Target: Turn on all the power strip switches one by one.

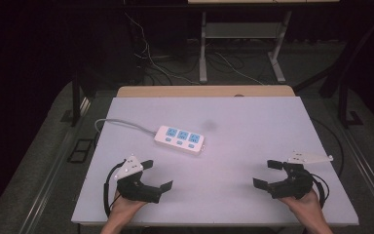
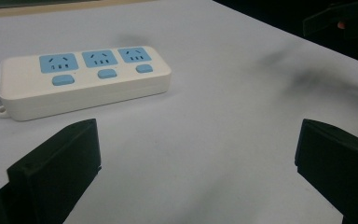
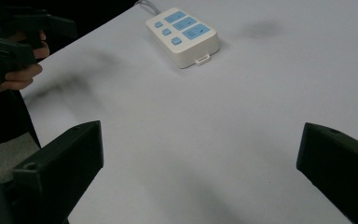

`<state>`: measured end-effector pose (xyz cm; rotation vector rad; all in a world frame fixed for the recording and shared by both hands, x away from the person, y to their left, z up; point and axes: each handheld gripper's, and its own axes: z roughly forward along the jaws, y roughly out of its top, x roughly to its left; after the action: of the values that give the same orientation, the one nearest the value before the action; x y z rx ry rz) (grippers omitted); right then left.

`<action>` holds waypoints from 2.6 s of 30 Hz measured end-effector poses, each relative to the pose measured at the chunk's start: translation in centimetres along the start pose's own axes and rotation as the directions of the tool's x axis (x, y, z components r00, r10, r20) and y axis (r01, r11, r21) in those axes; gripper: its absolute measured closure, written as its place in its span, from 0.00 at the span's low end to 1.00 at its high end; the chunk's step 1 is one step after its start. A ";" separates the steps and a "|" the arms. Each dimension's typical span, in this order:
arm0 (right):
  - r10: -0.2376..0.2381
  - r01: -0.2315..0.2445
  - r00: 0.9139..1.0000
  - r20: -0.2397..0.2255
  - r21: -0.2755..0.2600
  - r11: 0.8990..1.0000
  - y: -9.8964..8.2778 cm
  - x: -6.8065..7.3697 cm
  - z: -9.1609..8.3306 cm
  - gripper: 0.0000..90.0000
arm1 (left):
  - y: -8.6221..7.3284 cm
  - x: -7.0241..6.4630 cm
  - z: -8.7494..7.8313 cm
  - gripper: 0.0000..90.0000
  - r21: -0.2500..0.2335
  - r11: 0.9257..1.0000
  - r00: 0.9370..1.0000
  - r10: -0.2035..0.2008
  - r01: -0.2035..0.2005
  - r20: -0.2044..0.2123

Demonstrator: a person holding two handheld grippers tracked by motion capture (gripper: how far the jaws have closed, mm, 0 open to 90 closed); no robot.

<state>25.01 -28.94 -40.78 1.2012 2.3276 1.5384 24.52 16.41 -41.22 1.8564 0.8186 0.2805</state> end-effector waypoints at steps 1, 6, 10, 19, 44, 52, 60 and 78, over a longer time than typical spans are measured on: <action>-0.001 0.001 1.000 -0.002 0.000 1.000 0.0 0.0 0.0 0.00 | 0.0 0.0 0.0 0.00 0.002 1.000 1.000 -0.001 0.001 0.000; -0.002 0.002 1.000 0.001 0.002 1.000 -0.1 -0.1 0.0 0.00 | 0.2 0.0 -0.2 0.00 -0.003 1.000 1.000 -0.002 0.002 0.003; 0.004 -0.004 1.000 0.005 0.009 1.000 -0.1 -0.2 0.1 0.00 | 0.2 0.1 -0.3 0.00 -0.001 1.000 1.000 -0.006 0.006 0.002; 0.013 -0.013 1.000 0.003 0.018 1.000 -0.2 -0.3 0.1 0.00 | 0.2 0.1 -0.4 0.00 0.013 1.000 1.000 -0.007 0.008 -0.001; 0.024 -0.024 1.000 0.000 0.023 0.999 -0.4 -0.7 0.3 0.00 | 1.6 0.3 -0.1 0.00 0.103 0.995 1.000 -0.016 0.014 0.018; 0.035 -0.035 0.999 -0.004 0.019 0.999 -0.3 -0.8 0.3 0.00 | 2.8 1.1 -0.1 0.00 0.127 0.992 1.000 -0.003 0.001 0.020; 0.033 -0.033 0.999 -0.022 0.023 0.999 -0.4 -0.8 0.4 0.00 | 3.9 1.9 -0.1 0.00 0.148 0.989 0.999 -0.014 0.010 0.029; 0.028 -0.027 0.999 -0.018 0.028 0.999 -0.4 -0.8 0.5 0.00 | 6.2 3.6 0.4 0.00 0.199 0.980 1.000 -0.004 0.000 0.021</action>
<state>25.50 -29.18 -41.60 1.2357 2.3616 1.5373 29.90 17.04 -36.58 2.0416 0.8591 0.1820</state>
